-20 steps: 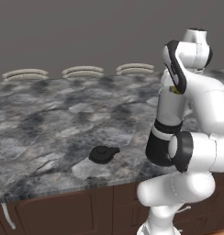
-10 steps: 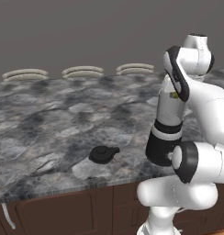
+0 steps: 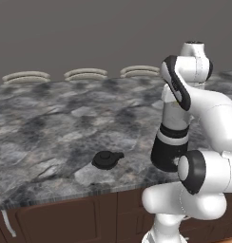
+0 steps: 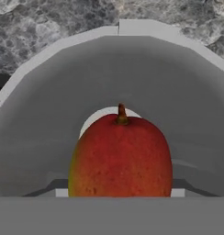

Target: Open the blender lid, put the mango in the blender, close the lid, and start the blender.

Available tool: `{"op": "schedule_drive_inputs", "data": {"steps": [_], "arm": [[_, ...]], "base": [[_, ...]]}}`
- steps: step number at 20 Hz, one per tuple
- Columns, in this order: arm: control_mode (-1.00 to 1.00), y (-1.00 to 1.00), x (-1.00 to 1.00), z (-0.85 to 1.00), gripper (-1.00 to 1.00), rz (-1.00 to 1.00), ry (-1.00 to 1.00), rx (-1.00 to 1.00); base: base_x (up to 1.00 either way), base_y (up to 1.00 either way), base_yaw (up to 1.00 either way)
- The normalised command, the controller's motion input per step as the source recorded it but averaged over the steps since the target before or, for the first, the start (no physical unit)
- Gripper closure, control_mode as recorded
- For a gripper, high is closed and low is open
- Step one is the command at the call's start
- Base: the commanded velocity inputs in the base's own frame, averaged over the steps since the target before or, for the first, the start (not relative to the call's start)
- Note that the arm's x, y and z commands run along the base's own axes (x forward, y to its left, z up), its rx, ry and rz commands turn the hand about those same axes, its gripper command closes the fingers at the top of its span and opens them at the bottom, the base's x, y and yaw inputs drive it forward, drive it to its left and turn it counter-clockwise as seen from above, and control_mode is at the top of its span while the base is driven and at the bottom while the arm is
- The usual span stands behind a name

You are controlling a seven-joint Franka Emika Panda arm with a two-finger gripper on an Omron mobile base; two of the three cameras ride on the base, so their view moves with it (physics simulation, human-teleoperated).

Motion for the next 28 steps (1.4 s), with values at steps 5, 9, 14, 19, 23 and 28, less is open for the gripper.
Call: {"op": "schedule_drive_inputs", "data": {"steps": [5, 9, 14, 19, 23, 28], "arm": [[-1.0, 0.0, -0.04, 0.0, -1.0, 0.0, 0.0, 0.0], [-1.0, -0.04, 0.0, 0.06, -1.0, 0.0, 0.0, 0.0], [-1.0, 0.0, 0.0, 0.4, -1.0, 0.0, 0.0, 0.0], [-1.0, 0.0, -0.06, 0.73, -1.0, 0.0, -0.04, 0.0], [-1.0, 0.2, -0.62, 0.25, -1.0, 0.0, -0.04, 0.0], [-1.0, 0.66, -0.77, -0.07, -1.0, 0.01, 0.0, -0.01]], "base": [[0.0, 0.0, 0.0], [0.0, 0.0, 0.0], [0.0, 0.0, 0.0], [0.0, 0.0, 0.0], [0.0, 0.0, 0.0], [0.0, 0.0, 0.0]]}}
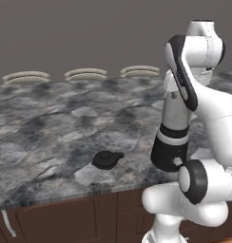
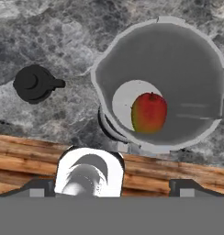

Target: Open the blender lid, put the mango in the blender, close the lid, and start the blender.

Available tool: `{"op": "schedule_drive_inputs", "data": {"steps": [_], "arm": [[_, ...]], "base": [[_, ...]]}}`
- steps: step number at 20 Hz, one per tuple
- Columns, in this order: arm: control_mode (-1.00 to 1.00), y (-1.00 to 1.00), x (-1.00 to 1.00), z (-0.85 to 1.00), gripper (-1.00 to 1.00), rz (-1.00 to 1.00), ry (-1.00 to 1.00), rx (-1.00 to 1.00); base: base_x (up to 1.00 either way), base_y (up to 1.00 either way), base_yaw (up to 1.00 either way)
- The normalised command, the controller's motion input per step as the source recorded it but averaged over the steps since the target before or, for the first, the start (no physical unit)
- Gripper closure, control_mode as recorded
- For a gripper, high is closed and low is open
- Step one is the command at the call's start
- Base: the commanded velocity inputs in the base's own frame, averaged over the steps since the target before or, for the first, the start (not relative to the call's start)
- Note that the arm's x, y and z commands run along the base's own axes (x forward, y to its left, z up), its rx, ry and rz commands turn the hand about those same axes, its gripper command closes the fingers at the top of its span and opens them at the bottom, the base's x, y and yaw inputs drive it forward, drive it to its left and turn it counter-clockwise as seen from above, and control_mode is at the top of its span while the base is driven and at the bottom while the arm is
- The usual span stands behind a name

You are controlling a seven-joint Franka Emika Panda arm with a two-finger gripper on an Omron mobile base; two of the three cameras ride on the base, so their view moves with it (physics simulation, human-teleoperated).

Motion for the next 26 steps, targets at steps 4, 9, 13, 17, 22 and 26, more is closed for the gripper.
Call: {"op": "schedule_drive_inputs", "data": {"steps": [4, 9, 13, 17, 22, 26], "arm": [[-1.0, 0.93, -0.7, -0.2, -1.0, 0.07, 0.0, -0.1], [-1.0, 0.99, -0.51, -0.38, -1.0, 0.1, 0.0, -0.21], [-1.0, 1.0, -0.29, -0.66, -1.0, 0.1, 0.0, -0.31], [-1.0, 0.75, -0.23, -0.71, -1.0, 0.12, 0.08, -0.3], [-1.0, 0.59, 0.01, -0.51, -1.0, 0.1, 0.12, -0.14], [-1.0, 0.53, 0.41, -0.33, -1.0, 0.0, 0.2, 0.0]], "base": [[0.0, 0.0, 0.0], [0.0, 0.0, 0.0], [0.0, 0.0, 0.0], [0.0, 0.0, 0.0], [0.0, 0.0, 0.0], [0.0, 0.0, 0.0]]}}
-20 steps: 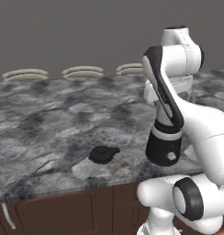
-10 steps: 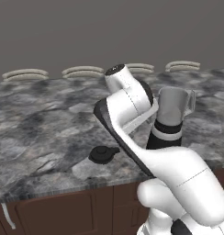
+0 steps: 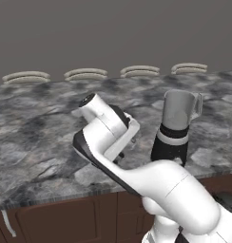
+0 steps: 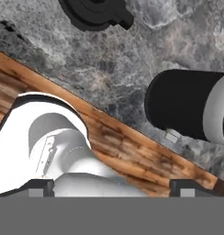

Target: Open the blender lid, put the mango in the blender, close the lid, and start the blender.

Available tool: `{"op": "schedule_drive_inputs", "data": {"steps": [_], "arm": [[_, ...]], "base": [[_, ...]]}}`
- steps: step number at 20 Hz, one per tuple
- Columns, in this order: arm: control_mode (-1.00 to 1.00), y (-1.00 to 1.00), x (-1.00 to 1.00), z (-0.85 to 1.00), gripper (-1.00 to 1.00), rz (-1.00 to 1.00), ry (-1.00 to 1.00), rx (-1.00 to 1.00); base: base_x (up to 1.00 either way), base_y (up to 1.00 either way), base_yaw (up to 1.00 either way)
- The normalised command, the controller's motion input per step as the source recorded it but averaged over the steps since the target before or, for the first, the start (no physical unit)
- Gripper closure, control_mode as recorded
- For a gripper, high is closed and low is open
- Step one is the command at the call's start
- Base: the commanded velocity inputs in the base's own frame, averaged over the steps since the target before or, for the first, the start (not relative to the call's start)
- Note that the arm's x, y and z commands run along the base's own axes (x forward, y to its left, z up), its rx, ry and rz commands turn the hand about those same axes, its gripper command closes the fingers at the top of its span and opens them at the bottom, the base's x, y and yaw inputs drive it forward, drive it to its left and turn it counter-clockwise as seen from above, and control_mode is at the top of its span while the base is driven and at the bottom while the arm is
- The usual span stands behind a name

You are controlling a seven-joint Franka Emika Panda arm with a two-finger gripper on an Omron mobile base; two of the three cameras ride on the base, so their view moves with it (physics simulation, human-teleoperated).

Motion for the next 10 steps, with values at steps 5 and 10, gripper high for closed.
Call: {"op": "schedule_drive_inputs", "data": {"steps": [5, 10], "arm": [[-1.0, 0.18, 0.5, -0.33, -1.0, 0.0, 0.23, 0.0], [-1.0, 0.01, 0.51, -0.46, -1.0, 0.0, 0.15, 0.0]], "base": [[0.0, 0.0, 0.0], [0.0, 0.0, 0.0]]}}
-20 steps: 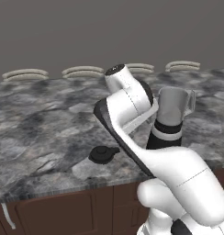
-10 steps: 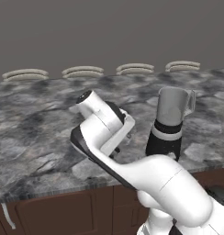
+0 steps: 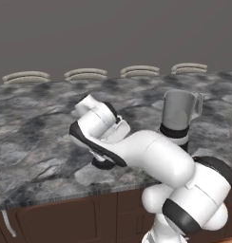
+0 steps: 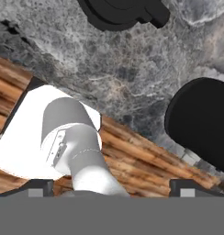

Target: Open the blender lid, put the mango in the blender, close the lid, and start the blender.

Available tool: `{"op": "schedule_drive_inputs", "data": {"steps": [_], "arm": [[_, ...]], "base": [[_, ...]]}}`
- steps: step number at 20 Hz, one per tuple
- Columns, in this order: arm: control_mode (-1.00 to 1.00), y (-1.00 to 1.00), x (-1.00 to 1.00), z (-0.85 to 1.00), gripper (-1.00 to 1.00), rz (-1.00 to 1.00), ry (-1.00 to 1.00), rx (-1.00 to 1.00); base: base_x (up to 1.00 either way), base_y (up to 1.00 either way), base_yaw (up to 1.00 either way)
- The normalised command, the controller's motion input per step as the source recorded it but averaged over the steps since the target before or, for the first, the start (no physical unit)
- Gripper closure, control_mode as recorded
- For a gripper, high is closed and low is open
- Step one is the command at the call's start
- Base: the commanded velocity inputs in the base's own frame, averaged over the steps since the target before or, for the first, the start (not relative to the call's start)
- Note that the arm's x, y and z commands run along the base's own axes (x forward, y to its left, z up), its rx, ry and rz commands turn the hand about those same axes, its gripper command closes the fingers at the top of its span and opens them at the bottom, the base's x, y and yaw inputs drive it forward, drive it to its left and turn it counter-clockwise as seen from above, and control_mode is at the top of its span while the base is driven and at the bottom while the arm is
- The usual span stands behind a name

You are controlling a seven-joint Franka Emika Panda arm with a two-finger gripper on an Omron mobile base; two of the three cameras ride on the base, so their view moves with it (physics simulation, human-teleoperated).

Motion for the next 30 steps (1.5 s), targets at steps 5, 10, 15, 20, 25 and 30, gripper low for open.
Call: {"op": "schedule_drive_inputs", "data": {"steps": [5, 10, 15, 20, 25, 30], "arm": [[-1.0, 0.0, 0.43, -0.47, -1.0, 0.0, 0.09, 0.0], [-1.0, 0.0, 0.42, -0.32, -1.0, 0.0, 0.08, 0.02], [-1.0, 0.02, 0.49, -0.28, -1.0, 0.0, 0.06, 0.04], [-1.0, 0.01, 0.41, -0.36, -1.0, 0.0, 0.01, 0.09], [-1.0, 0.05, 0.23, -0.28, -1.0, 0.0, 0.0, 0.1], [-1.0, 0.0, 0.02, -0.2, -1.0, 0.0, 0.0, 0.12]], "base": [[0.0, 0.0, 0.0], [0.0, 0.0, 0.0], [0.0, 0.0, 0.0], [0.0, 0.0, 0.0], [0.0, 0.0, 0.0], [0.0, 0.0, 0.0]]}}
